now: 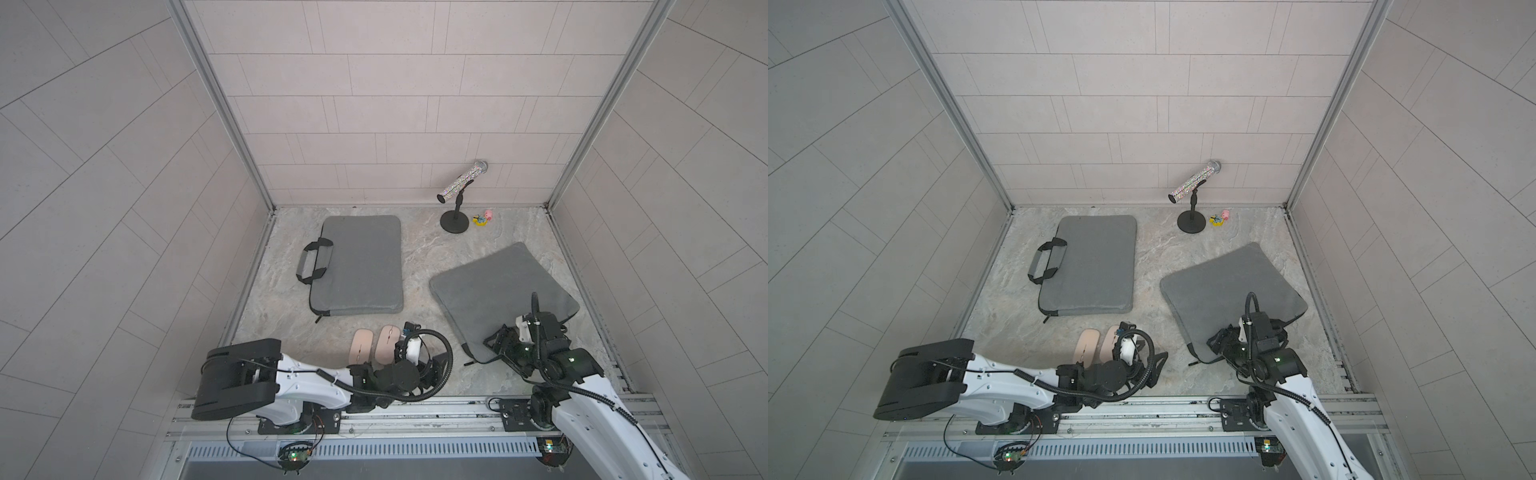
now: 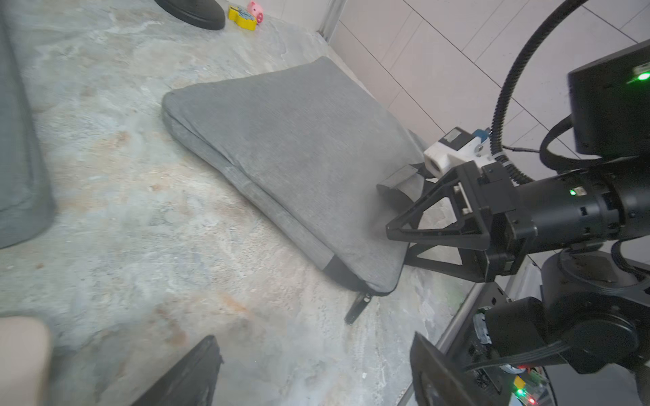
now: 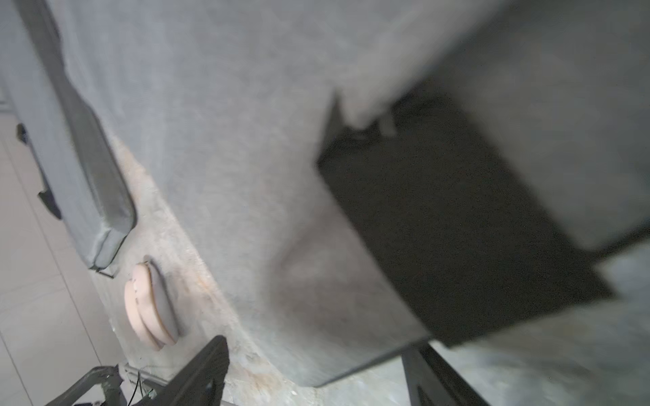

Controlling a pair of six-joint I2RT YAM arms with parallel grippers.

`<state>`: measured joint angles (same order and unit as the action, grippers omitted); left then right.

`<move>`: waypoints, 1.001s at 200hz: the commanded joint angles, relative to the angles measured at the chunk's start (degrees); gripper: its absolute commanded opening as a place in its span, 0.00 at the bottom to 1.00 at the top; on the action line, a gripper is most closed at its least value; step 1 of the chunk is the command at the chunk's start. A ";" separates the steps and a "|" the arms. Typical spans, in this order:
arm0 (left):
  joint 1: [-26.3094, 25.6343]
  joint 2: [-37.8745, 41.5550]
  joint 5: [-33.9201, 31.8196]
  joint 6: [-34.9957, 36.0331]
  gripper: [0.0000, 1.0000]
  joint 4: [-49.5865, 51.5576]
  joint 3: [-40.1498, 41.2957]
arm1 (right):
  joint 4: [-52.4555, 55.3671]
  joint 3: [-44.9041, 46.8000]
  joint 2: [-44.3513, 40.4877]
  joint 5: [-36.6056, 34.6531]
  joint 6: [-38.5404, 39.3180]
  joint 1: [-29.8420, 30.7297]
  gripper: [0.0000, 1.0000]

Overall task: Put the mouse into the laptop bag
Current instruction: Unzip the zipper on the zippered laptop bag, then adjust the zippered laptop bag at the center of the board.

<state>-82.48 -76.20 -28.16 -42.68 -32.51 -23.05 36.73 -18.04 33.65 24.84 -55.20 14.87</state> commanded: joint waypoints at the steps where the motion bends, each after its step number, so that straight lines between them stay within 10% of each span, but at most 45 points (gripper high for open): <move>1: -0.04 6.59 -5.50 -0.78 0.88 9.48 -1.42 | -14.02 -2.64 5.38 -7.12 -5.39 9.44 0.80; 29: 0.76 14.27 -10.40 -2.78 0.91 22.31 -1.93 | -21.41 -9.79 17.57 -14.35 -4.83 21.75 0.79; 92: 9.77 29.21 -5.74 -4.93 0.94 37.54 -0.44 | -23.21 -23.49 33.91 -22.11 0.37 29.61 0.83; 151: 24.08 41.87 -2.83 -5.74 0.96 55.10 -3.14 | -14.06 -27.58 35.95 -43.27 2.20 48.77 0.91; 200: 40.25 49.57 3.20 -4.12 0.99 66.51 -4.97 | -15.81 -28.75 44.02 -42.90 -2.93 56.21 0.95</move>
<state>-48.56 -29.10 -28.53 -48.07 24.69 -25.43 17.98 -43.99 71.83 -12.53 -55.27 68.25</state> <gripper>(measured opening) 0.989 0.939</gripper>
